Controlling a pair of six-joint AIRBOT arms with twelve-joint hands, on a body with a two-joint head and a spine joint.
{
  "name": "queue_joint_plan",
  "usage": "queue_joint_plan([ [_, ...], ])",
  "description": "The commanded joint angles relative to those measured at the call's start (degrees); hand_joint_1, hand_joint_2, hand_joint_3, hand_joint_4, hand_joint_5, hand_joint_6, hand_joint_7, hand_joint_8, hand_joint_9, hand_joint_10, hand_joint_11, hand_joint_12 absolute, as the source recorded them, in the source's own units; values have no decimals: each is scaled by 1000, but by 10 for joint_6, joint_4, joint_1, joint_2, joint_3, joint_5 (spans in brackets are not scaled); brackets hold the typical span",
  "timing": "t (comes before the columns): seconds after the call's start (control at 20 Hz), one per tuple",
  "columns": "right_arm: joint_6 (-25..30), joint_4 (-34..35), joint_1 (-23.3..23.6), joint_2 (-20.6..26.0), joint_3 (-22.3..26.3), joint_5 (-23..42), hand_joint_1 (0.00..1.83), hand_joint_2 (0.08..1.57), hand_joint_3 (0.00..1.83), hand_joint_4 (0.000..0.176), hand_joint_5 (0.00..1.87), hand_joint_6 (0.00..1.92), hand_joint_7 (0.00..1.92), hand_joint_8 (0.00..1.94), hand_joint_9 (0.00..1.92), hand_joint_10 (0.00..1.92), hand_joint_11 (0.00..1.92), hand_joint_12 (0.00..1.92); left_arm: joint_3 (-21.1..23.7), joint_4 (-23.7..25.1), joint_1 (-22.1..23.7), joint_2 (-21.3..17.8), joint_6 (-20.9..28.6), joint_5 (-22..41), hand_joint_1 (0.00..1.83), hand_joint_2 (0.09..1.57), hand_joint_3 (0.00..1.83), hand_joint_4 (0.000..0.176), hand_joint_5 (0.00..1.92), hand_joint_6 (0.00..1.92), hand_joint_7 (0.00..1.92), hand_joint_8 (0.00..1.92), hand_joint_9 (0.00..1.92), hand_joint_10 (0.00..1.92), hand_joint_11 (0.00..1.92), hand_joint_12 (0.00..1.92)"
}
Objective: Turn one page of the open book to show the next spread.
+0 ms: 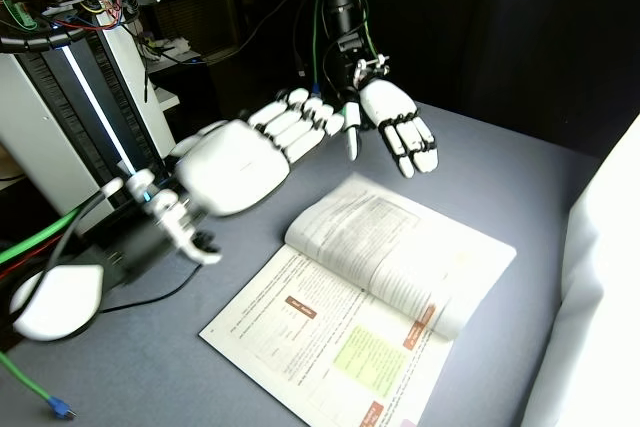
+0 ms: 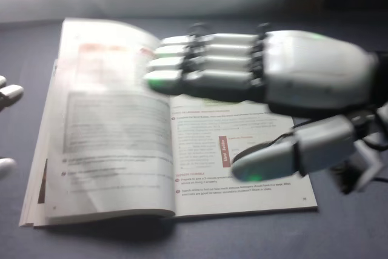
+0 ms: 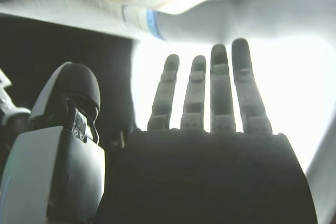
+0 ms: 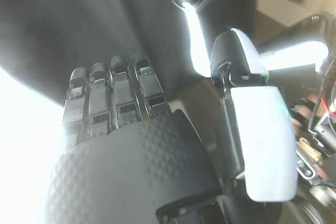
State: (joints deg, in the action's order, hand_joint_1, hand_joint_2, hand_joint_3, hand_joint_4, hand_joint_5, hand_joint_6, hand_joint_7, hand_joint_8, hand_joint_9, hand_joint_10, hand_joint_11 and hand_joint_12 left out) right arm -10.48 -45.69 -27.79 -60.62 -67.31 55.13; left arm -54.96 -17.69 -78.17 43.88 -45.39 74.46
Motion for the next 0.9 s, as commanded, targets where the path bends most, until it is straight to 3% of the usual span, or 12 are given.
queue_joint_plan([
  [0.0,0,50,-4,12,9,49,0,1214,0,0,0,0,0,0,0,0,0,0,3,-13,-2,-8,-1,94,478,1390,5,0,93,3,0,0,0,0,0,4],
  [0.1,-26,91,-38,50,26,32,0,1172,0,0,0,0,0,0,0,0,0,0,11,-21,-13,-17,-8,123,476,1407,9,0,99,6,0,0,0,0,0,0],
  [0.15,-41,112,-55,62,33,30,0,1177,0,12,0,0,0,0,0,0,0,0,13,-22,-14,-20,-10,130,514,1403,4,0,93,2,0,0,0,0,0,0],
  [0.2,-59,145,-81,77,40,29,0,1176,0,13,0,0,0,0,0,0,0,0,14,-19,-14,-21,-11,134,551,1396,0,10,75,1,0,0,0,0,0,0],
  [0.3,-81,192,-112,91,45,29,0,1180,0,0,0,0,0,0,0,0,0,0,12,-10,-13,-21,-11,137,481,1386,0,15,66,0,0,0,0,0,0,0],
  [0.35,-88,205,-121,96,47,26,0,1169,0,6,0,0,0,0,0,0,0,0,11,-5,-12,-20,-11,136,439,1377,0,36,43,1,0,0,0,0,0,0],
  [0.45,-103,230,-140,108,53,20,0,1194,0,0,0,0,0,0,0,0,0,0,8,6,-3,-16,-10,131,385,1375,0,57,27,0,0,0,0,0,0,0],
  [0.6,-111,246,-160,119,56,-1,0,1240,15,0,0,0,0,0,0,0,0,0,0,30,24,-5,-10,110,461,1359,0,50,21,0,0,0,0,0,0,0],
  [0.75,-125,277,-183,124,61,-3,0,1253,18,0,0,0,0,0,0,0,0,0,-10,61,58,4,-7,84,381,1377,4,75,0,0,0,0,0,0,0,0],
  [0.85,-141,298,-192,125,65,2,0,1264,22,0,0,0,0,0,0,0,0,0,-16,73,73,14,-1,77,356,1381,4,58,0,0,0,0,0,0,0,0],
])
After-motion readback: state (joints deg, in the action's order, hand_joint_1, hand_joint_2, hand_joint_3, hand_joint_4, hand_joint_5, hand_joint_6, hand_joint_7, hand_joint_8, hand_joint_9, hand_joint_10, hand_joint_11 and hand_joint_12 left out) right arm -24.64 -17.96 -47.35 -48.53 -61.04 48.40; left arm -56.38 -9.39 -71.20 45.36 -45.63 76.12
